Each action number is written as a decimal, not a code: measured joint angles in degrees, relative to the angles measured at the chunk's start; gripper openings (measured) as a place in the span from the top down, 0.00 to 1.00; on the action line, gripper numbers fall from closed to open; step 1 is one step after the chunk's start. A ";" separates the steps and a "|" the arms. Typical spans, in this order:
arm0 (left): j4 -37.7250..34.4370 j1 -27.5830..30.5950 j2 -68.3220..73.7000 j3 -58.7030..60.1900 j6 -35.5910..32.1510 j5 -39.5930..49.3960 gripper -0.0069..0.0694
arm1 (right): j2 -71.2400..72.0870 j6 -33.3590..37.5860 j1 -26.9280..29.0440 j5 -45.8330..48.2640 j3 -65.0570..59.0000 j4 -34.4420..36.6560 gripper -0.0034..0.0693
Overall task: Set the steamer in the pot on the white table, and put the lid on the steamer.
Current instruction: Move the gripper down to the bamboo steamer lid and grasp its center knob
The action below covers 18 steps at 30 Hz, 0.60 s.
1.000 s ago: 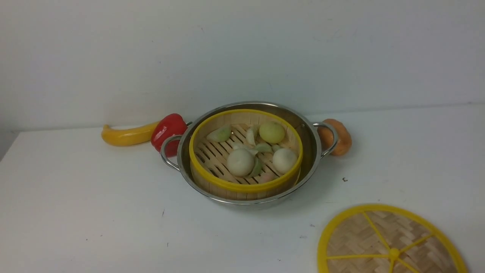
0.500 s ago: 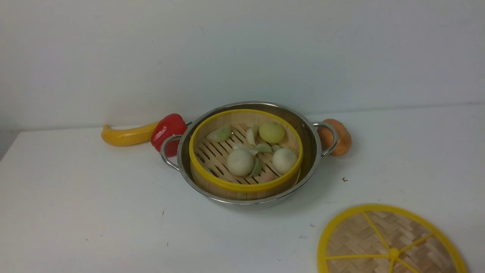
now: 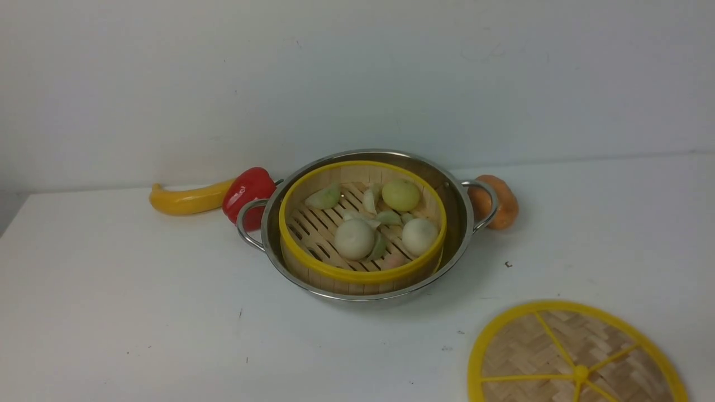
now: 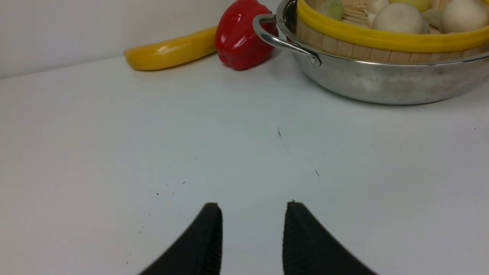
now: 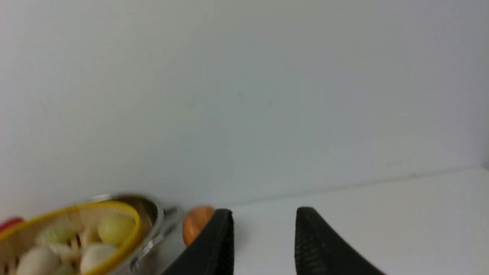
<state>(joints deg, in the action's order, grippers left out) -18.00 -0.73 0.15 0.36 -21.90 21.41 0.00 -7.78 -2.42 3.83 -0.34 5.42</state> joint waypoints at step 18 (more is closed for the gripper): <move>0.00 0.00 0.00 0.00 0.00 0.00 0.61 | 0.26 -1.80 -0.07 34.09 32.42 8.63 0.62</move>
<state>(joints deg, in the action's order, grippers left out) -18.00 -0.73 0.15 0.36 -21.90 21.41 0.26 -9.58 -2.49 37.92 32.08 14.04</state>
